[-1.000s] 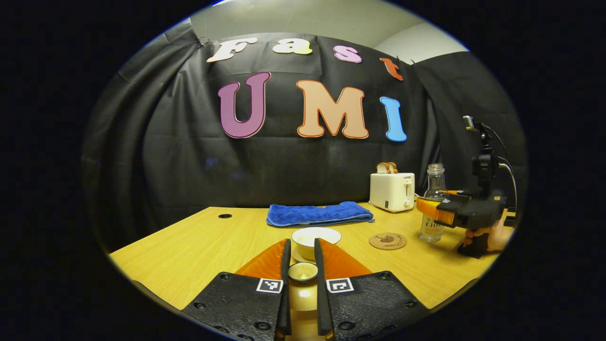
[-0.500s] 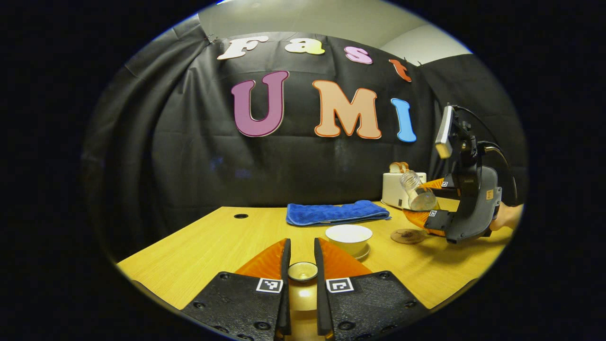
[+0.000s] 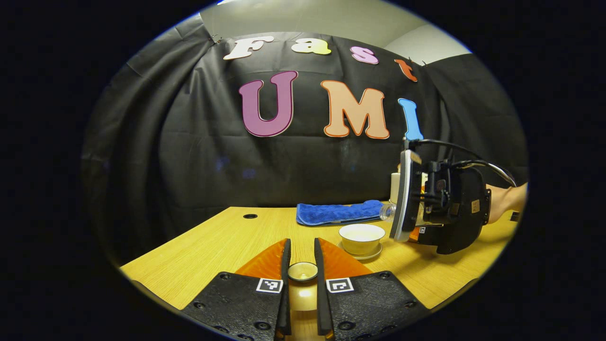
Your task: Open the teacup lid with one hand, grasp the water bottle and pour water into the teacup with the other hand; after pouring, place the water bottle on the coaster and then close the teacup lid.
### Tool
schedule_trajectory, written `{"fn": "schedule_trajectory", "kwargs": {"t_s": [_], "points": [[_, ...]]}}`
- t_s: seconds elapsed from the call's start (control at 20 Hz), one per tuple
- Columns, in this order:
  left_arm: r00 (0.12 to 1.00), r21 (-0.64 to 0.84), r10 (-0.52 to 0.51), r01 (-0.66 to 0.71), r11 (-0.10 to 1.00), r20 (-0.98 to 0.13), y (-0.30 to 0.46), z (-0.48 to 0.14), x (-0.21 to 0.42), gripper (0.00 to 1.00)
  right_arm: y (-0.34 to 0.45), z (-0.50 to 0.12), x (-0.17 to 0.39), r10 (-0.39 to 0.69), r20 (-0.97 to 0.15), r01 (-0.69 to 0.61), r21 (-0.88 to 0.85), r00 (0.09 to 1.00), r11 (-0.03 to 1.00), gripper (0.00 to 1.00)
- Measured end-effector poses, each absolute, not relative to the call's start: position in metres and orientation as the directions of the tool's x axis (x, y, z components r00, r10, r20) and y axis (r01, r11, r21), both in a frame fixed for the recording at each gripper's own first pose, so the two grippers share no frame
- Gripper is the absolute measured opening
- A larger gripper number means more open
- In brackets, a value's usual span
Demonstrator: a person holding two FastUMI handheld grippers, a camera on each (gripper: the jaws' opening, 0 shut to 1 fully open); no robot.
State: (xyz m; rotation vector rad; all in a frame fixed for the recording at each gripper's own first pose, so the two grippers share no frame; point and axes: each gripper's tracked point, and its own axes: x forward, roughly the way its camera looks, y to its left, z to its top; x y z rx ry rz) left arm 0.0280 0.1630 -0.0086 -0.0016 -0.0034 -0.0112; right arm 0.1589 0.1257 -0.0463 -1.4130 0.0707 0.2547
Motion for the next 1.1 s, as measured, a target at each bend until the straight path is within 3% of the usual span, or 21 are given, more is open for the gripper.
{"fn": "schedule_trajectory", "kwargs": {"t_s": [0.4, 1.1], "points": [[1.000, 0.000, -0.007, 0.007, 1.000, 0.001, 0.166, -0.008, 0.026, 0.19, 0.141, -0.035, 0.167, 0.159, -0.152, -0.132, -0.983, 0.975, -0.129, 0.71], [1.000, -0.003, -0.007, 0.007, 1.000, -0.002, 0.166, -0.009, 0.027, 0.19, 0.157, -0.025, 0.177, 0.191, -0.140, -0.073, -0.944, 0.972, -0.322, 0.71]]}}
